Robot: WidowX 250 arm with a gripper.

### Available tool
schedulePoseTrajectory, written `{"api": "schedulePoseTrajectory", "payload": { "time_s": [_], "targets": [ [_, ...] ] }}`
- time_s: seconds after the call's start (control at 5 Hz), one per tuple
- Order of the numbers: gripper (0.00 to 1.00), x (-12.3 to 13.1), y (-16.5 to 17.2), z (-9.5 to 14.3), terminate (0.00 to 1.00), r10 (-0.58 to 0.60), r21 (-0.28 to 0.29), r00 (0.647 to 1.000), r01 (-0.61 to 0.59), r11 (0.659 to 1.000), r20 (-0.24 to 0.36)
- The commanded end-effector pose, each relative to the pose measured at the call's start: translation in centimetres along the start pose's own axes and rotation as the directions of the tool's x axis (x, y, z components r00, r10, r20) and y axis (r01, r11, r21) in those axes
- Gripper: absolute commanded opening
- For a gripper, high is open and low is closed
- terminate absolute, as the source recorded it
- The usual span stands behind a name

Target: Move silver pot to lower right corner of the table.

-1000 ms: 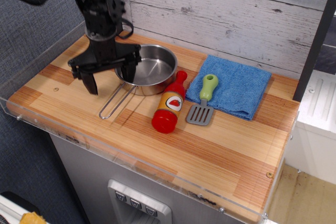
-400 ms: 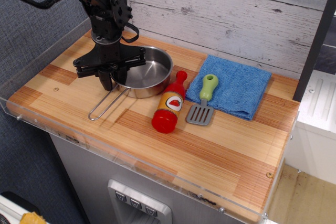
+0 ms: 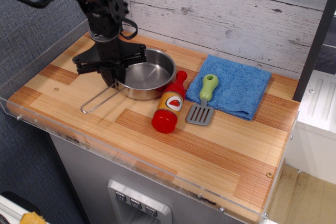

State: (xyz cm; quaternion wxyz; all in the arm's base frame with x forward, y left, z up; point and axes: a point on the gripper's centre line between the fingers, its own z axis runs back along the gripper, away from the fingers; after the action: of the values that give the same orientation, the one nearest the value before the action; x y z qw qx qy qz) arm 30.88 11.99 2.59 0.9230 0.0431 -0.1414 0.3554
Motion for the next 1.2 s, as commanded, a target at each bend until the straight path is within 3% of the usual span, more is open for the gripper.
{"api": "schedulePoseTrajectory", "payload": {
  "time_s": [0.0, 0.2, 0.6, 0.8, 1.0],
  "targets": [
    [0.00, 3.2, -0.8, 5.9, 0.00, -0.114, -0.085, 0.983, 0.127, 0.988, 0.144],
    [0.00, 3.8, -2.5, 8.0, 0.00, -0.220, -0.136, 0.956, 0.248, 0.959, 0.192],
    [0.00, 1.9, -5.0, 10.0, 0.00, -0.487, -0.207, 0.834, 0.540, 0.816, 0.259],
    [0.00, 0.6, -5.3, 11.1, 0.00, -0.568, -0.220, 0.763, 0.638, 0.738, 0.310],
    [0.00, -0.8, -5.4, 11.6, 0.00, -0.624, -0.231, 0.711, 0.699, 0.677, 0.323]
  ]
}}
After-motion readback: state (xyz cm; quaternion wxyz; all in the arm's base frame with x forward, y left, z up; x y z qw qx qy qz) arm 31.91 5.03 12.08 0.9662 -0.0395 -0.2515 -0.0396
